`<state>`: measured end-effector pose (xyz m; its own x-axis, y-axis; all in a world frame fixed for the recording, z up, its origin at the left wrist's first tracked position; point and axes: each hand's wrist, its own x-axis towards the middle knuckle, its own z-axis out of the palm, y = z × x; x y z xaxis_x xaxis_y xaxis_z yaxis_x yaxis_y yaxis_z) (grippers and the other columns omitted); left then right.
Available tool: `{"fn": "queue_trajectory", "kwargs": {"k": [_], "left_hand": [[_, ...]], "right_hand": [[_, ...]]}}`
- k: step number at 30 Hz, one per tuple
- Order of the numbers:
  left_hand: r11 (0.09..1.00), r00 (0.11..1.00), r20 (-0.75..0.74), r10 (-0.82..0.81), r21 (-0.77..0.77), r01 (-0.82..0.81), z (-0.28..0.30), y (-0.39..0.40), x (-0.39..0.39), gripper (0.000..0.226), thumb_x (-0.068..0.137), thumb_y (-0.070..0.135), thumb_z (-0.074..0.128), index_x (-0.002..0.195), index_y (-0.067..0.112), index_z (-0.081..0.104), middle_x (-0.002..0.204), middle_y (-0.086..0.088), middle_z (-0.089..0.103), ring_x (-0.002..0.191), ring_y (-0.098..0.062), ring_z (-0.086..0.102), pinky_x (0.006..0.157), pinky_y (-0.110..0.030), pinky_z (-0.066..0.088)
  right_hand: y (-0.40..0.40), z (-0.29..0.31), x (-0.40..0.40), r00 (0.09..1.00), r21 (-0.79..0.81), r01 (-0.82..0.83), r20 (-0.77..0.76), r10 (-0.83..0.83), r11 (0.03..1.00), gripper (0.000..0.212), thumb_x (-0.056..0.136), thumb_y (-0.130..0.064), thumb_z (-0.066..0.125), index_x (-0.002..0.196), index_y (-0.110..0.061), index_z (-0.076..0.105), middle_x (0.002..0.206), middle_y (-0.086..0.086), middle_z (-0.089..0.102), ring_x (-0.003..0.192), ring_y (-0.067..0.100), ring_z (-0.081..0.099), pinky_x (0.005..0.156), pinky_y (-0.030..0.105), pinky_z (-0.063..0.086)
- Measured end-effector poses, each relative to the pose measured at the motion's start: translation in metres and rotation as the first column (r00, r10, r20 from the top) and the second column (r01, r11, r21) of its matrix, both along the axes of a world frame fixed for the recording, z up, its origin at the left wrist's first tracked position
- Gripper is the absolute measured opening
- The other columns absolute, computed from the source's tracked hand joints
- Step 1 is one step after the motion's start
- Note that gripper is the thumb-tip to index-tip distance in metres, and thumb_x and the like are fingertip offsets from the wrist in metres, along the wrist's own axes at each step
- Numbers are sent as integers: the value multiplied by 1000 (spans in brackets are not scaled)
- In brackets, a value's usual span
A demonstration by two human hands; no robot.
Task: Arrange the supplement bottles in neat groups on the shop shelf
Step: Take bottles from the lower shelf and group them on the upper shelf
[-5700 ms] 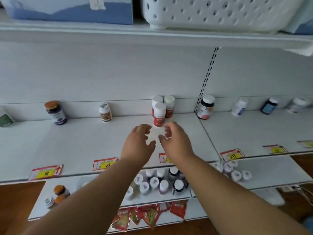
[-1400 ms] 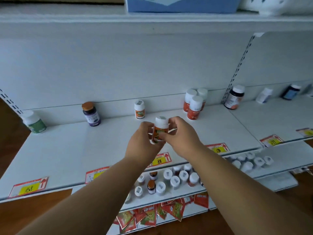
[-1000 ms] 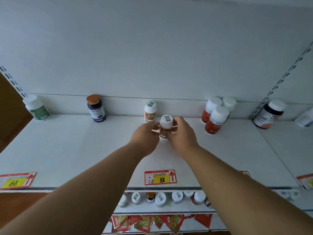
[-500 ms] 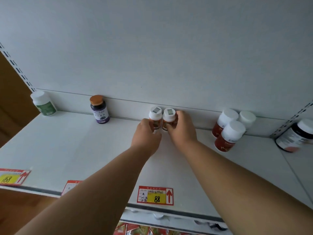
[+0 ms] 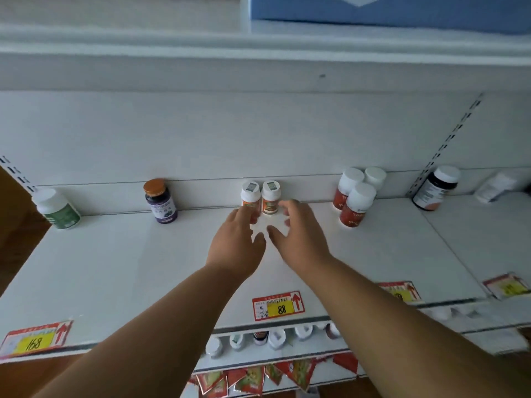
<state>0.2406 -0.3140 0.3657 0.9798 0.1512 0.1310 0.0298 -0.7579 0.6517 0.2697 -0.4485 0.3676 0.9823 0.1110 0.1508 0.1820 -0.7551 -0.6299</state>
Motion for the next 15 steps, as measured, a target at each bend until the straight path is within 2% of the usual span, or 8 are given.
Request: {"fn": "queue_trajectory", "kwargs": {"k": [3,7,10,15], "left_hand": [[999,999,23,-39,6,39,3,20,-32,33,89,24,64,120,26,53,118,12,57,91,-5,59,74,-20,45],[998,999,27,-45,-31,46,2,44,-87,31,88,22,65,116,28,52,113,14,57,89,-4,59,75,-21,48],[1000,1000,13,-23,11,23,-3,67,-135,33,90,24,65,119,28,51,115,15,55,92,-4,58,76,-23,50],[998,998,-18,55,21,-55,-21,98,-216,31,90,24,65,118,28,53,111,17,54,90,-3,59,76,-24,50]], "right_hand": [[9,13,-39,999,24,-35,27,35,999,56,90,-36,68,138,-29,41,131,-5,49,113,11,55,93,27,52],[24,15,-92,998,99,-67,28,64,993,51,90,-34,67,136,-30,44,131,-7,47,106,2,52,84,16,43],[40,4,-132,994,127,-105,19,103,986,48,90,-35,68,133,-32,47,131,-11,47,103,-2,50,85,16,47],[72,-27,-205,981,147,-194,30,192,970,44,87,-31,71,127,-30,53,122,-9,50,101,4,54,80,22,49]]}}
